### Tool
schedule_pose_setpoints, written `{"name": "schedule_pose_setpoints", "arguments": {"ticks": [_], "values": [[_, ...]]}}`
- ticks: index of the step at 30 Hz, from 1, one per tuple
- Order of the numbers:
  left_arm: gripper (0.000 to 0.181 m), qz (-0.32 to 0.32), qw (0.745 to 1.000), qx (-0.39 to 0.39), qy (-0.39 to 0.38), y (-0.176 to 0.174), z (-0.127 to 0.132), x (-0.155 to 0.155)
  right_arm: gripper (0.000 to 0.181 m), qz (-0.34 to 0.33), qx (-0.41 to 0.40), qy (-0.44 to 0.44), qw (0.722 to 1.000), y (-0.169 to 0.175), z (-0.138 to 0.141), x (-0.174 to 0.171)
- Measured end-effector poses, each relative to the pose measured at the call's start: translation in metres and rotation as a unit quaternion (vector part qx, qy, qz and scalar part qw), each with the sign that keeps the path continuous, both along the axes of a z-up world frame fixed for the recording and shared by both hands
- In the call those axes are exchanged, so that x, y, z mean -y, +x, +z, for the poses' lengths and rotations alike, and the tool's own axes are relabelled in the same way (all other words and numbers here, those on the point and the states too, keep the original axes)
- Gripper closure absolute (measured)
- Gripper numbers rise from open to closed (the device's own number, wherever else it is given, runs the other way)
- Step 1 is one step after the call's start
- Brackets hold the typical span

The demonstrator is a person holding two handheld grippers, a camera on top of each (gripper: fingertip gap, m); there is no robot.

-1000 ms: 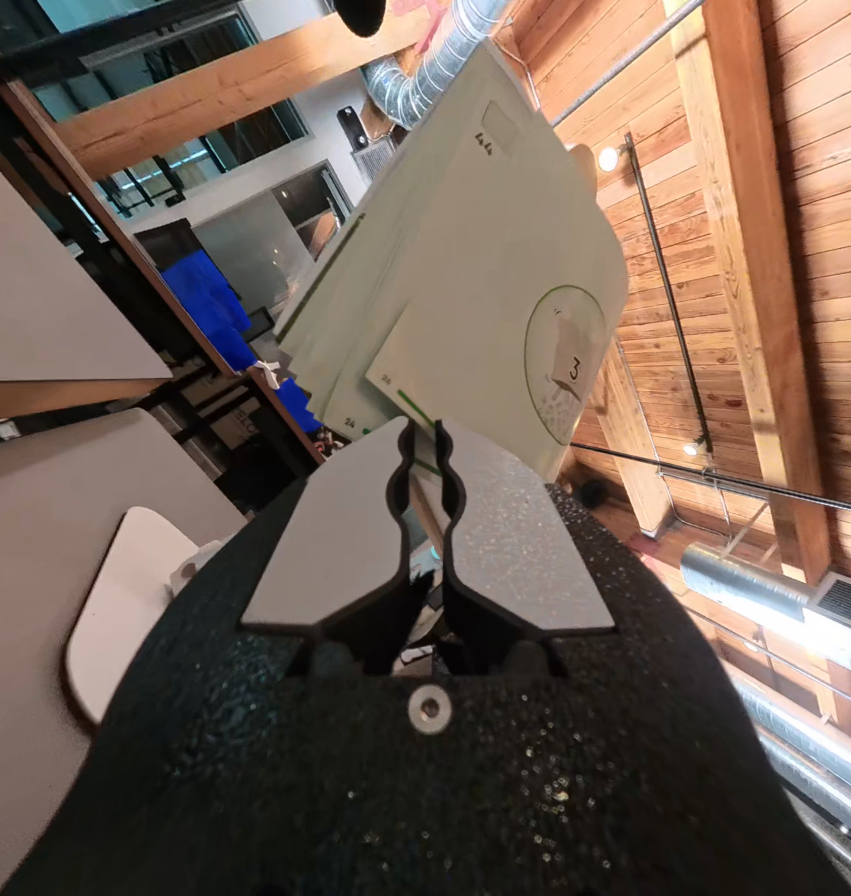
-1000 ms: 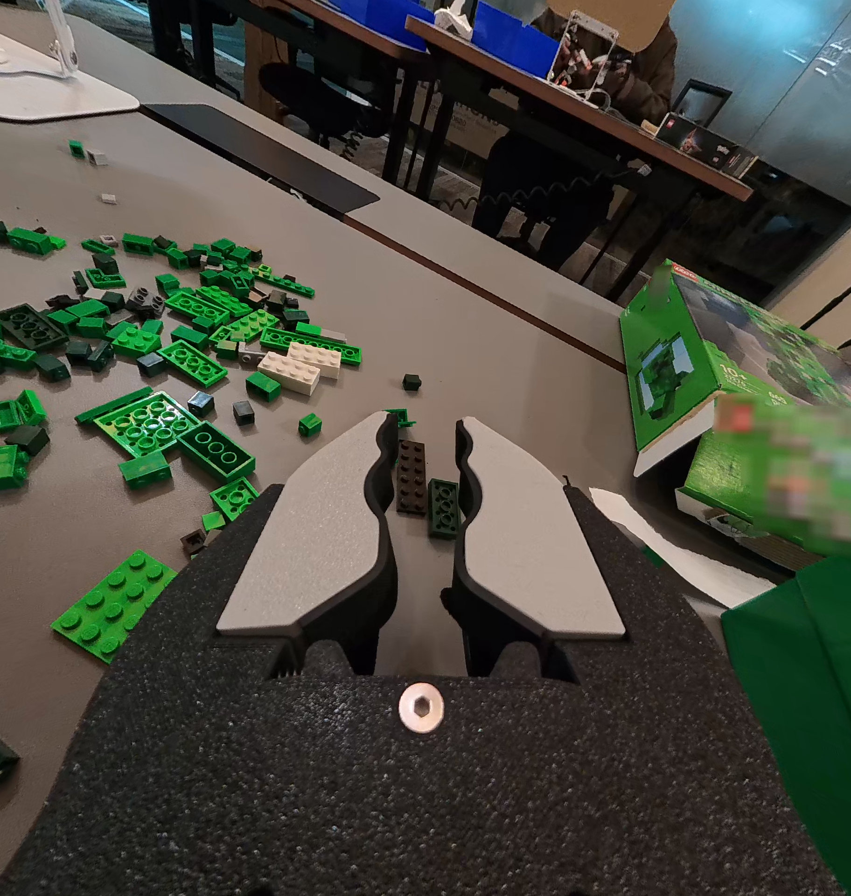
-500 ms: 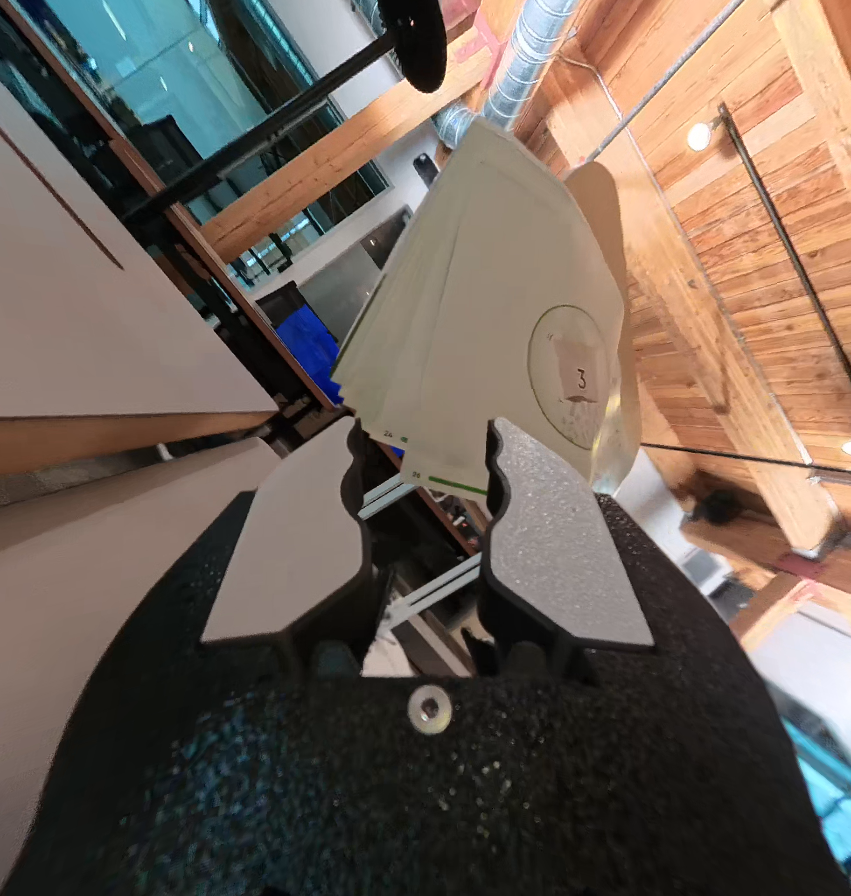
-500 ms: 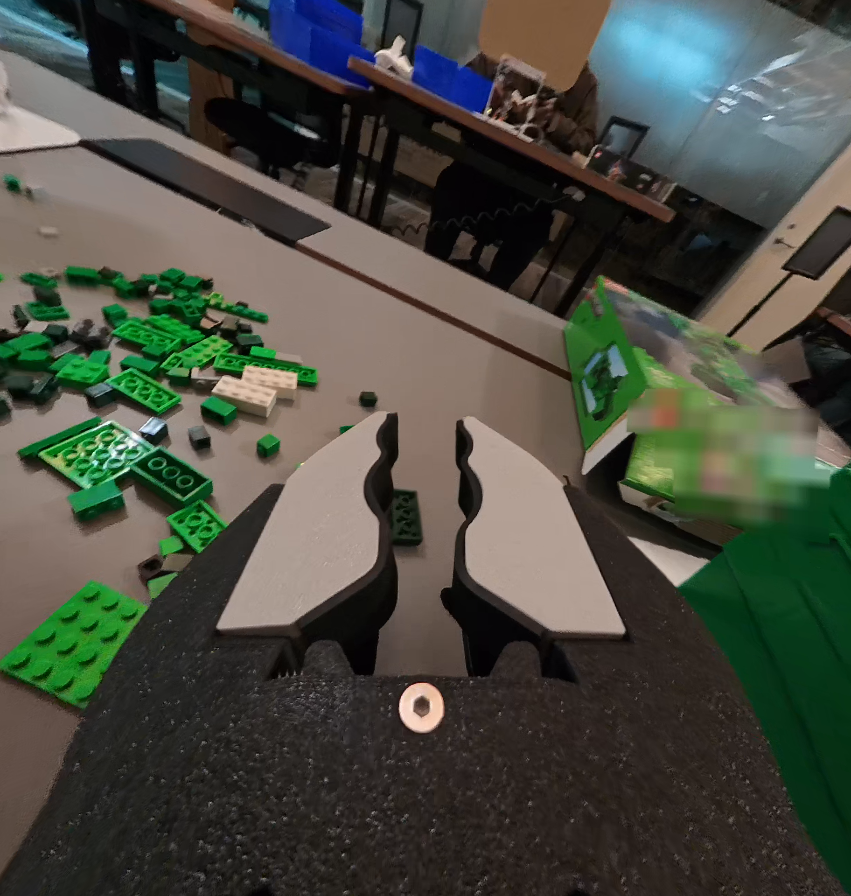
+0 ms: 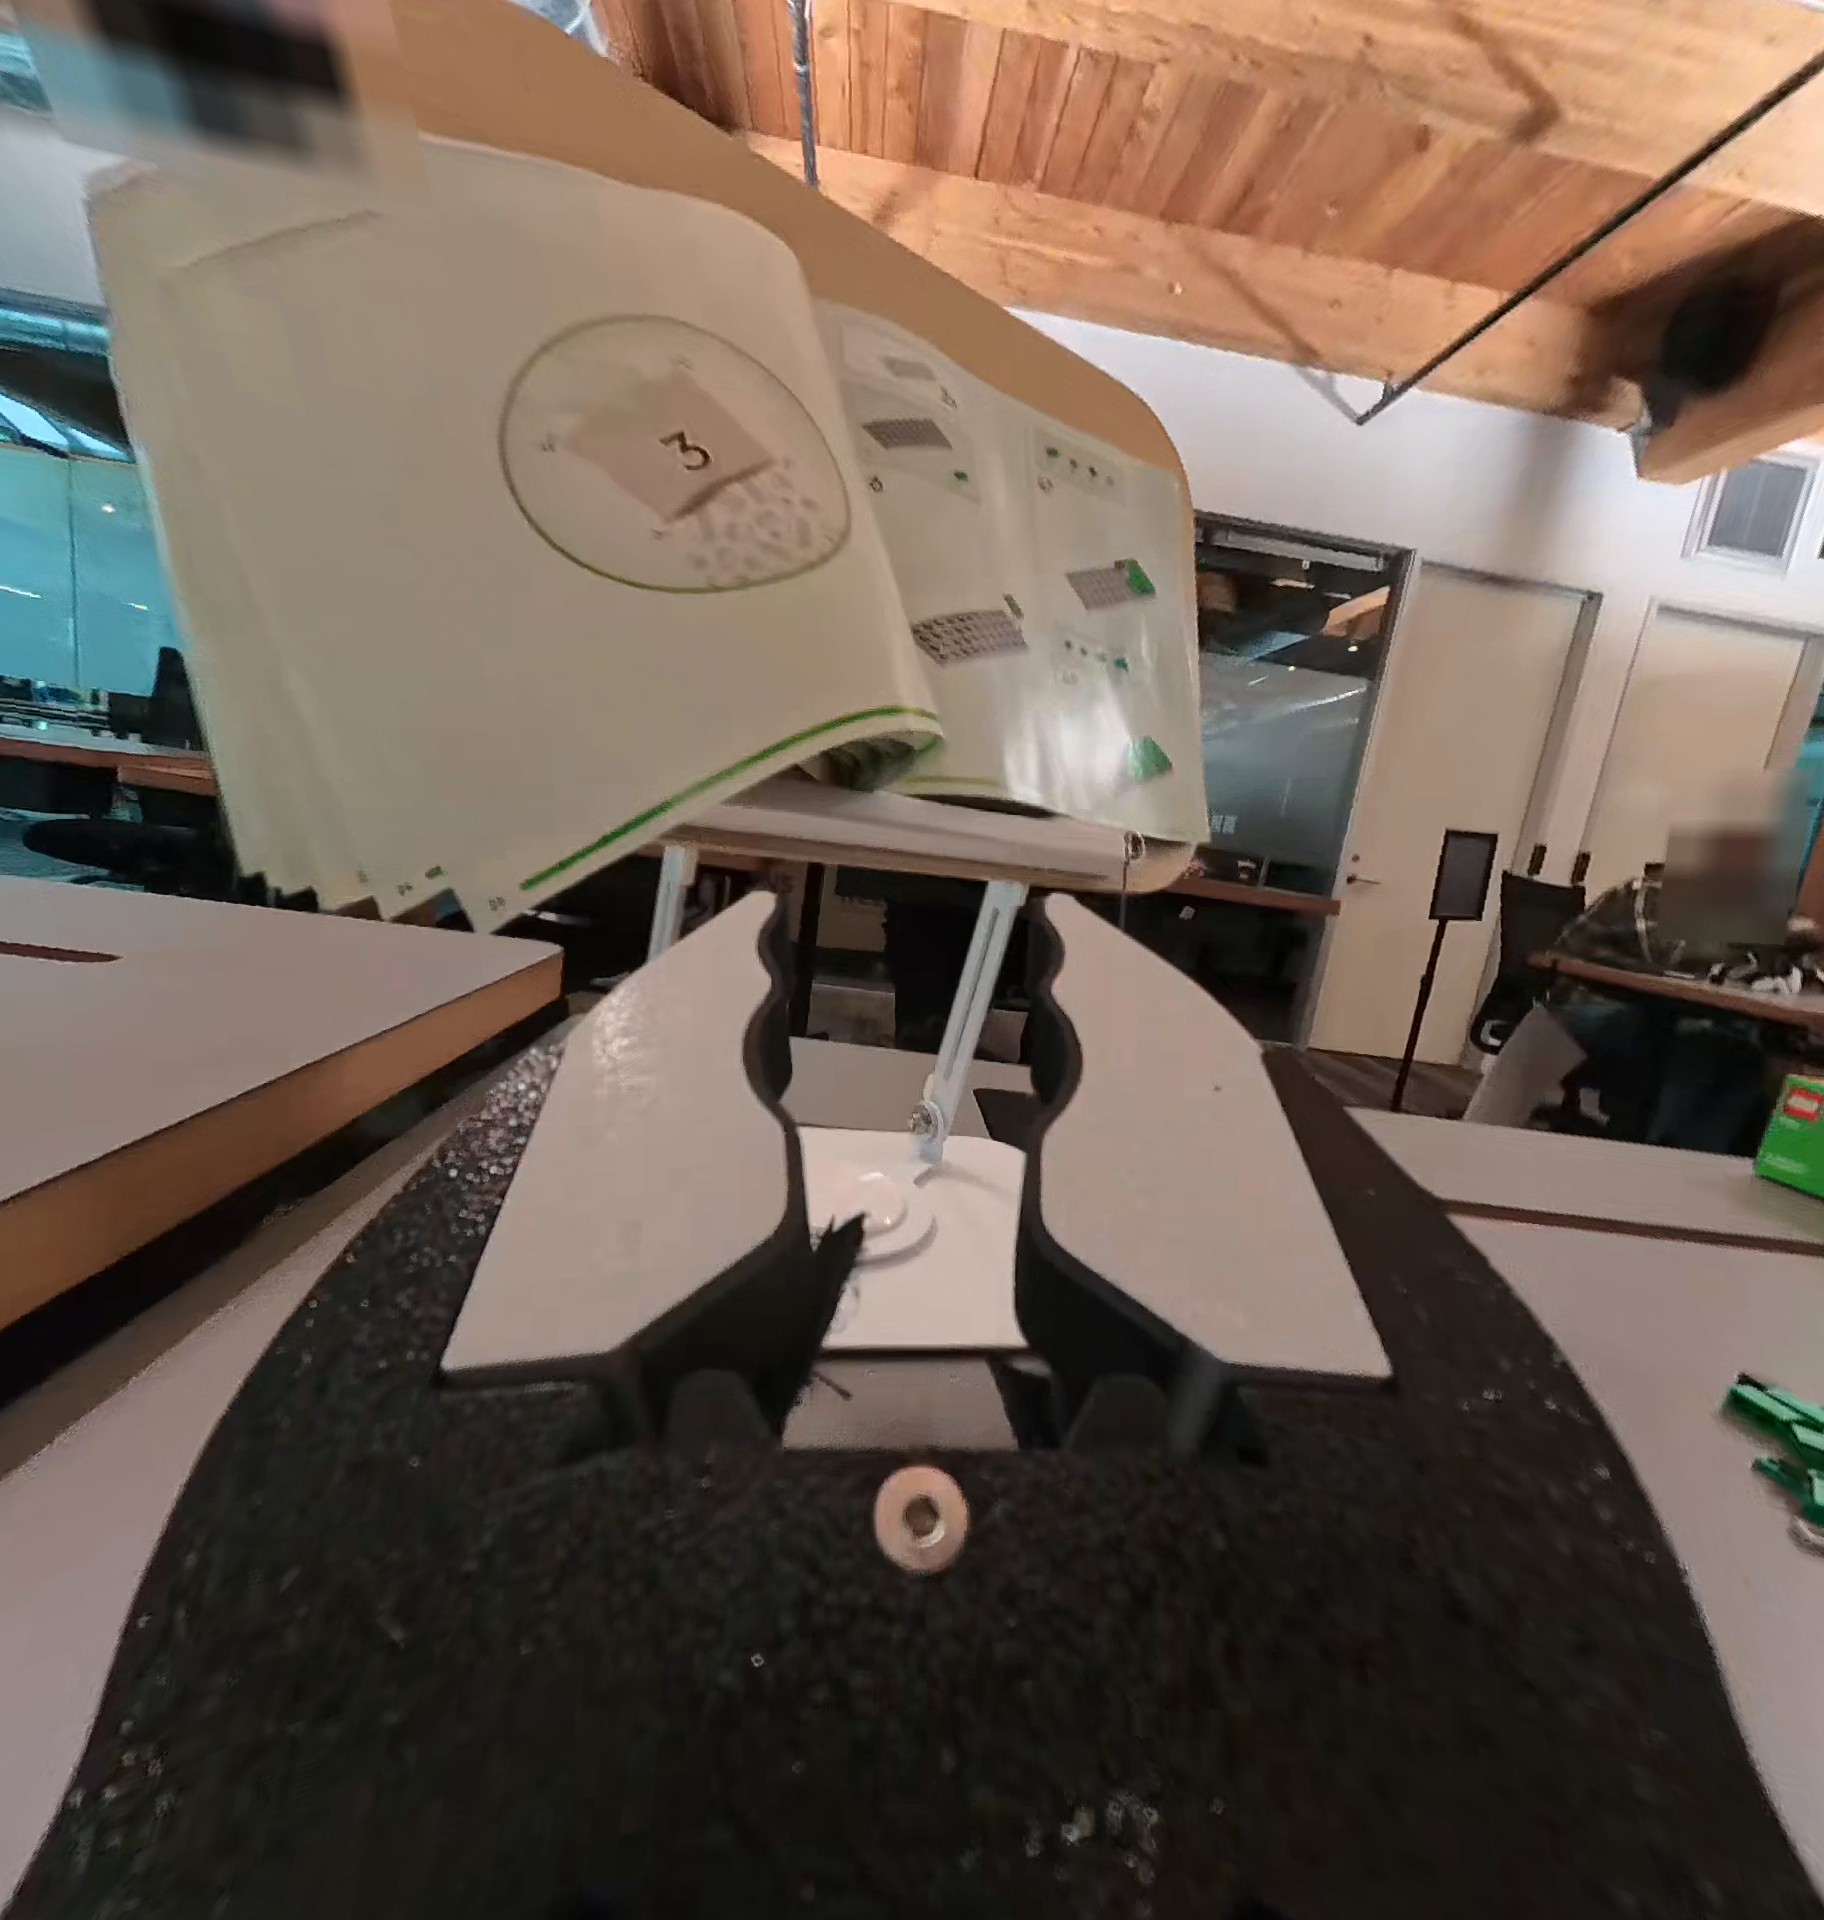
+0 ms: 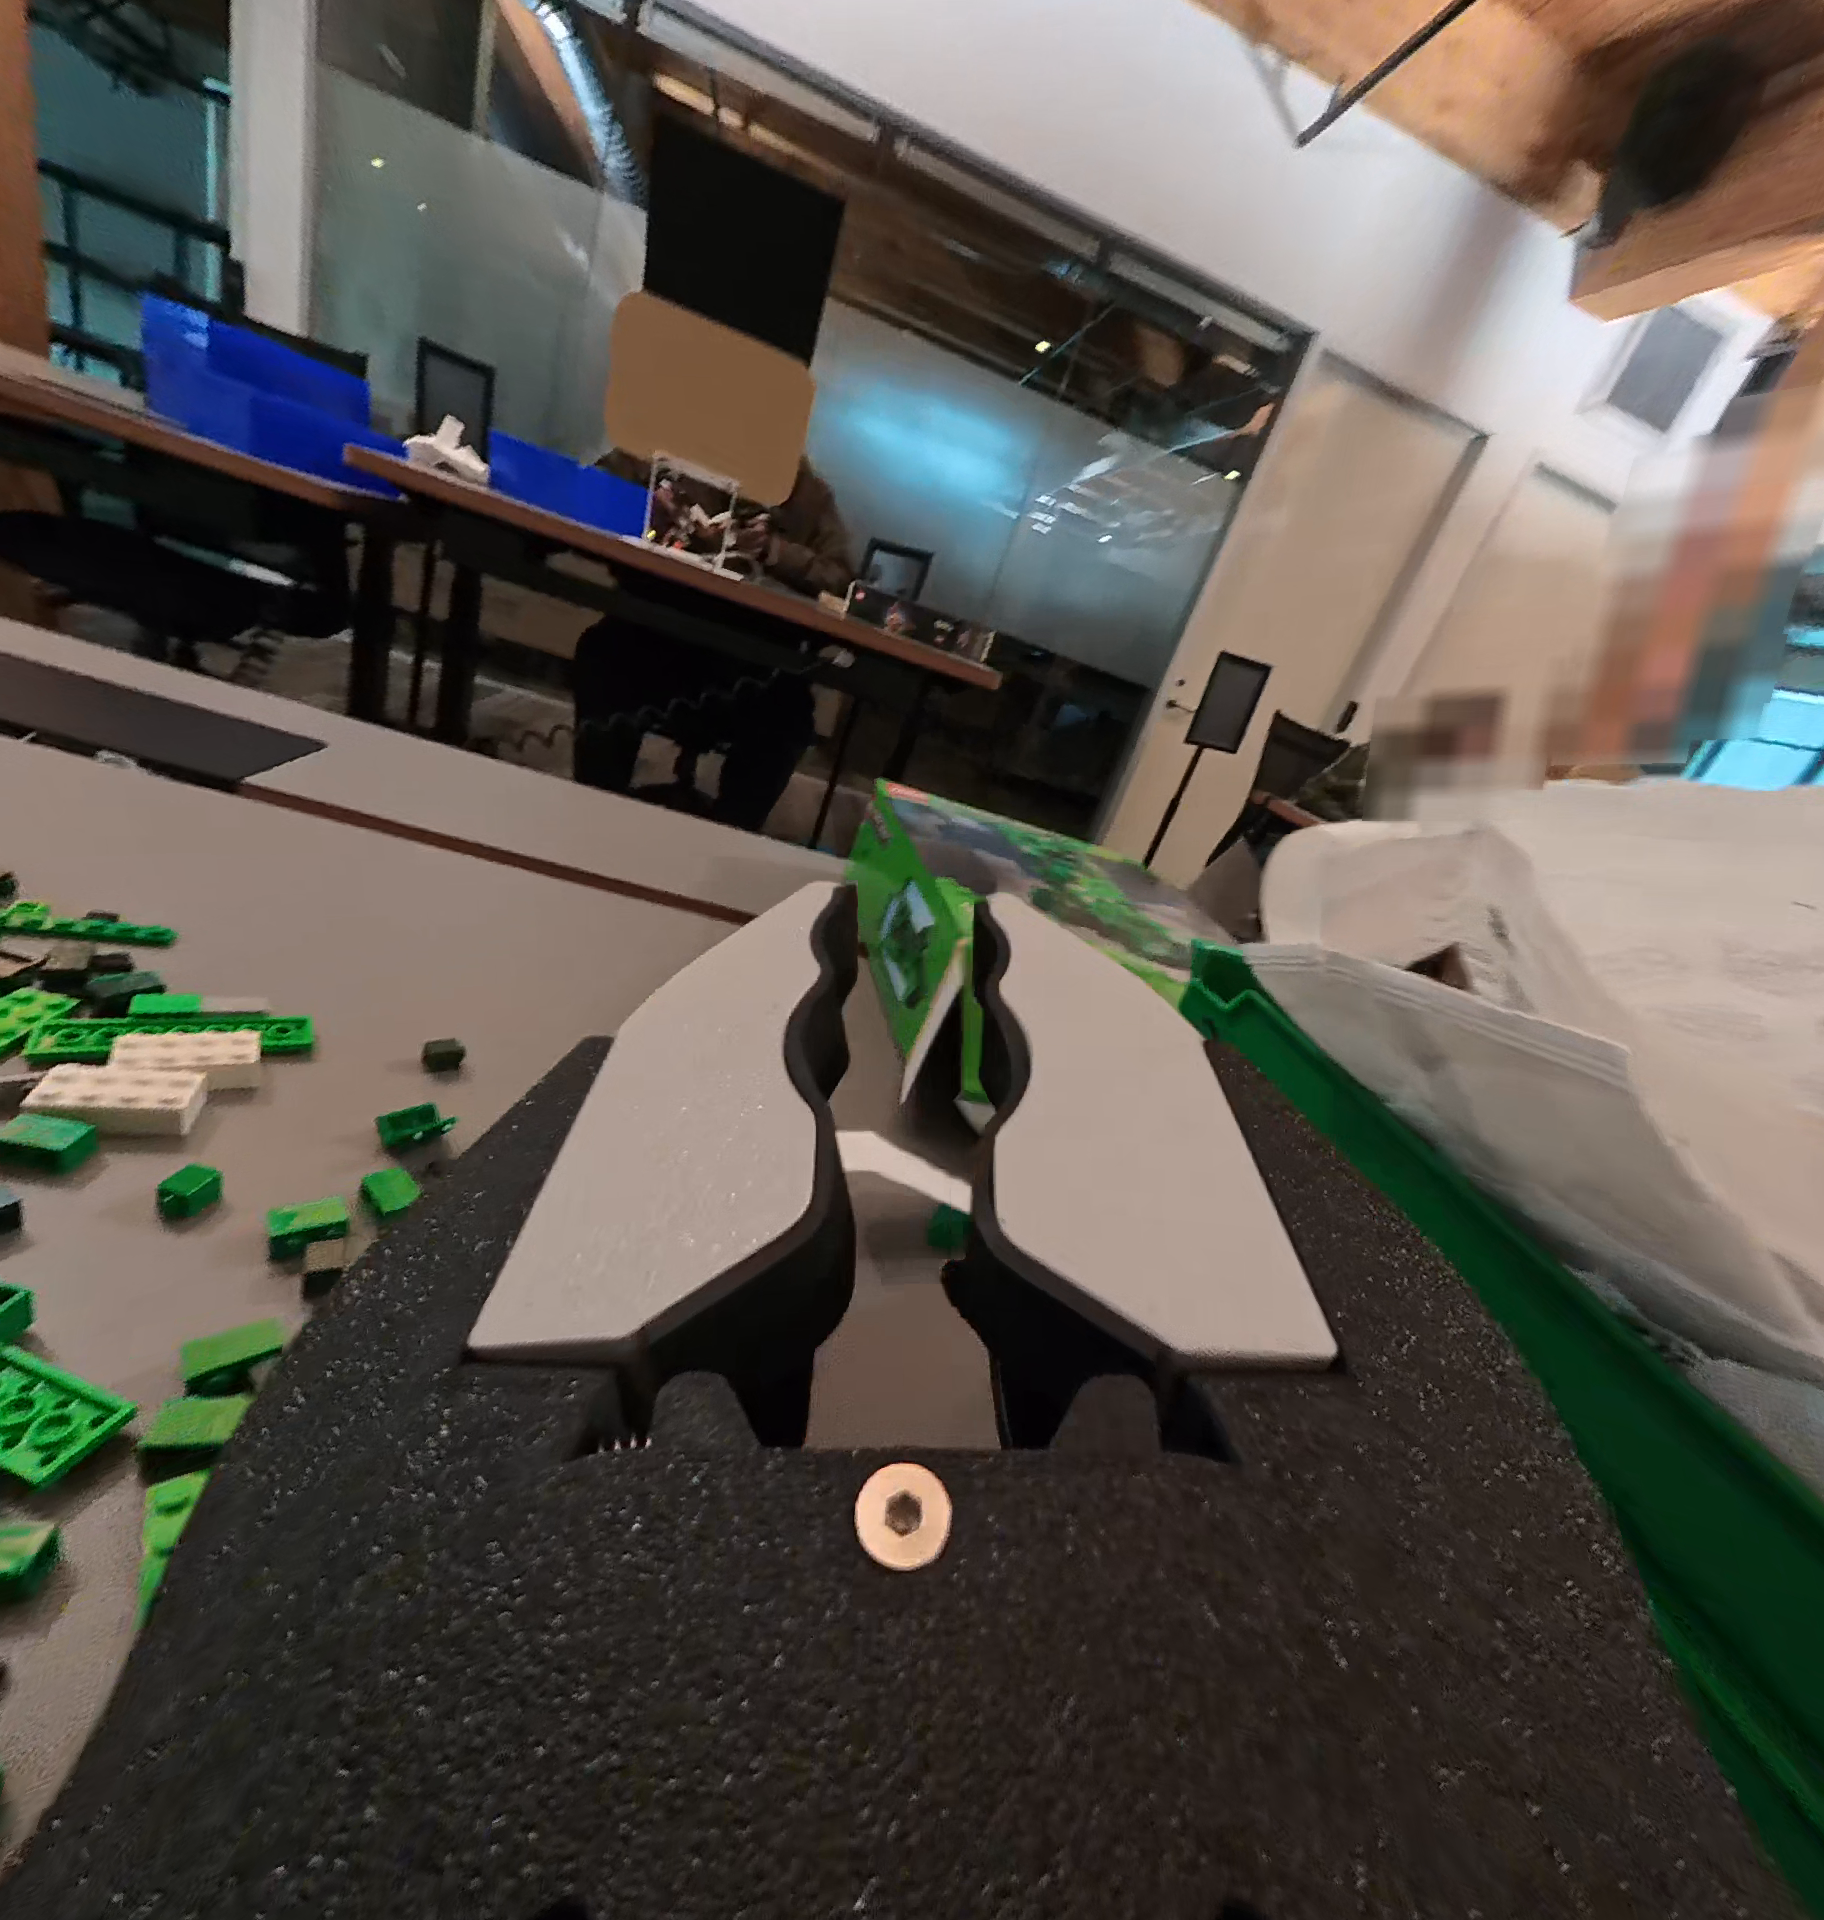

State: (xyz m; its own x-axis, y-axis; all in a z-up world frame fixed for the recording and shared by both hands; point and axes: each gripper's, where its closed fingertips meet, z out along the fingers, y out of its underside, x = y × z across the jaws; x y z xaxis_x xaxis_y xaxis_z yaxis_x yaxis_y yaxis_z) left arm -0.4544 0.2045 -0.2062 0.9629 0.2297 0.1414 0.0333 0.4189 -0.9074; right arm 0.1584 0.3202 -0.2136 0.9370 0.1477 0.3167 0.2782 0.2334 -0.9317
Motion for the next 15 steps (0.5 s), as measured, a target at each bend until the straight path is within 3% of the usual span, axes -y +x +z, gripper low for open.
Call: {"name": "schedule_pose_setpoints", "arguments": {"ticks": [15], "values": [[0.140,-0.027,0.999,-0.033,-0.032,0.015,-0.008,-0.013,0.165,0.028,-0.023,0.016,0.999,-0.011,0.001,0.006]]}}
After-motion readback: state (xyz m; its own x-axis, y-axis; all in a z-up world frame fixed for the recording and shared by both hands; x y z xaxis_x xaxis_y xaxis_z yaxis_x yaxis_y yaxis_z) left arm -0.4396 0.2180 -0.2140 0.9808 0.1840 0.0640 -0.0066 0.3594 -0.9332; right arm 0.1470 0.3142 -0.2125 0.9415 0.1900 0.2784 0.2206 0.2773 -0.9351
